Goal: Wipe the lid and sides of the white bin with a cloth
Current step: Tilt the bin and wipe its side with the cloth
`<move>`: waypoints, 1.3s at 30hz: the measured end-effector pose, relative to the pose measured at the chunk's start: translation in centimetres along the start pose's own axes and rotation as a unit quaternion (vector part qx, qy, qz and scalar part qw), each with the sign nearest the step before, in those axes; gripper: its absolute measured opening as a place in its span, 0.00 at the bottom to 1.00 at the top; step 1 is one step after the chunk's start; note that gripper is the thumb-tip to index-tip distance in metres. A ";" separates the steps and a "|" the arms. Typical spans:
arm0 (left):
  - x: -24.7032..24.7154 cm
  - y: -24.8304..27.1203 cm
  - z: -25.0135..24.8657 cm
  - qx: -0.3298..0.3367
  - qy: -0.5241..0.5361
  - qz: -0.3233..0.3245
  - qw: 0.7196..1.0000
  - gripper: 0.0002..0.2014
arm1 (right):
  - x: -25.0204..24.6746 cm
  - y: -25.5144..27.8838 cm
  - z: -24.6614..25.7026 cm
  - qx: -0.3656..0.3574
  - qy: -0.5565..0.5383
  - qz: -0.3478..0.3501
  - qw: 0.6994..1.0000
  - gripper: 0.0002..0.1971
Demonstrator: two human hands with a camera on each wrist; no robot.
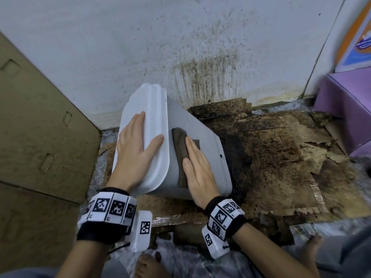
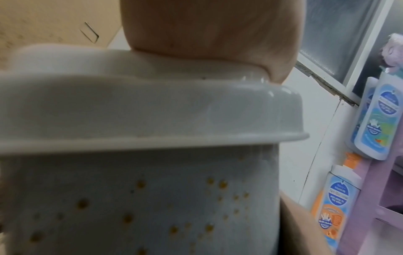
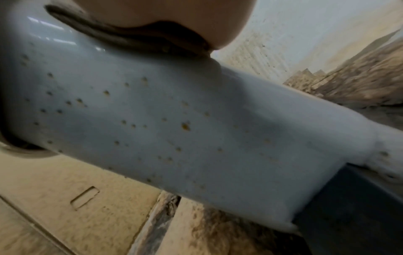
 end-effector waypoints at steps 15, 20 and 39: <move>0.0 -0.2 0.0 -0.002 0.002 0.002 1.000 0.39 | 0.7 2.1 -7.8 0.137 -0.052 -0.014 0.989 0.28; -0.1 -0.1 0.0 -0.006 0.003 0.004 1.000 0.39 | 0.9 2.0 -7.8 0.136 -0.047 -0.008 0.990 0.33; -0.4 -0.6 1.1 -0.004 -0.008 0.010 1.000 0.39 | 0.4 -4.4 3.1 0.033 -0.024 0.147 0.988 0.29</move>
Point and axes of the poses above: each hand's wrist, its own y-axis away from the middle knuckle, its own x-axis out of the palm, z = x × y, the point moved 5 cm from there along -y, towards the middle knuckle, and after that the axes turned 8 degrees about y, right-handed, at the moved point
